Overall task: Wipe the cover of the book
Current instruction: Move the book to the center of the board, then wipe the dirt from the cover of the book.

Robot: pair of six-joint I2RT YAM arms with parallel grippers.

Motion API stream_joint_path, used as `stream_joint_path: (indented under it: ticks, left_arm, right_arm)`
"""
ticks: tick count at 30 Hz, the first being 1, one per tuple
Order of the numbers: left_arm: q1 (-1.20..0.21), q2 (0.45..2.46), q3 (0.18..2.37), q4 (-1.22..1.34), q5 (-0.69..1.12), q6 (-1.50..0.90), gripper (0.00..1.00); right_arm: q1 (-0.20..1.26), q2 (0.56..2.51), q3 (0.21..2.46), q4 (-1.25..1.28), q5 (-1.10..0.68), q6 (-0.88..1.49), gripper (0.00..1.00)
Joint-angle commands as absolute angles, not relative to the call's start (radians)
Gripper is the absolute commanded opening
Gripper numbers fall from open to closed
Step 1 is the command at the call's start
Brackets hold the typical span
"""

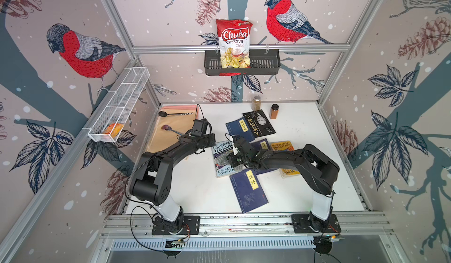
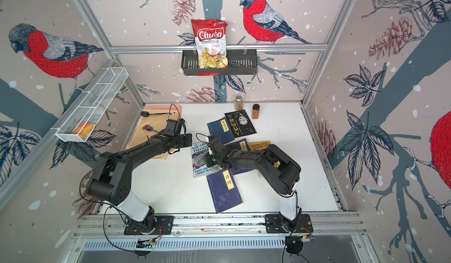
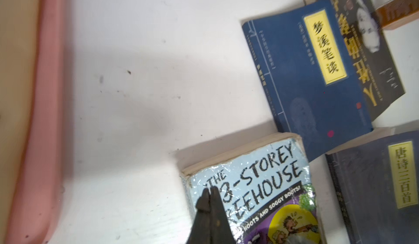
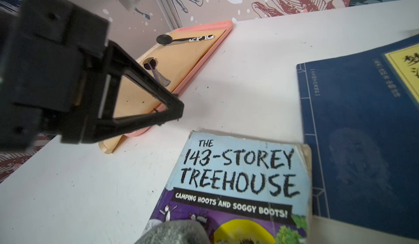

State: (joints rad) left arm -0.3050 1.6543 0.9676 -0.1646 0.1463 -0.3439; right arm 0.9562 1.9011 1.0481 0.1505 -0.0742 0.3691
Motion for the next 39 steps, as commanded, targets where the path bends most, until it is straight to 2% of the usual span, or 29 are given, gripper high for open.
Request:
stream_joint_path:
  ticks: [1, 7, 21, 24, 32, 36, 39]
  left_arm:
    - [-0.322, 1.661, 0.934, -0.145, 0.199, -0.323, 0.00]
    - [-0.330, 1.679, 0.875, -0.104, 0.210, -0.328, 0.00]
    - [-0.330, 1.750, 0.838, -0.058, 0.209, -0.337, 0.00]
    - [-0.326, 1.771, 0.835, -0.045, 0.211, -0.344, 0.00]
    - [-0.300, 1.796, 0.808, -0.009, 0.227, -0.354, 0.00]
    - [-0.299, 1.795, 0.809, -0.008, 0.231, -0.352, 0.00]
    - [-0.298, 1.796, 0.809, -0.011, 0.233, -0.350, 0.00]
  right_arm:
    - [0.975, 1.877, 1.030, 0.062, -0.020, 0.386, 0.08]
    - [0.988, 1.874, 1.031, 0.034, -0.029, 0.411, 0.09]
    - [0.872, 2.104, 1.171, 0.112, -0.047, 0.433, 0.08]
    - [0.882, 2.078, 1.168, 0.087, -0.038, 0.415, 0.08]
    - [0.969, 1.881, 0.977, 0.005, 0.011, 0.454, 0.10]
    - [0.973, 1.899, 0.921, 0.051, -0.066, 0.501, 0.11]
    - [0.943, 1.964, 0.962, 0.068, -0.067, 0.497, 0.10]
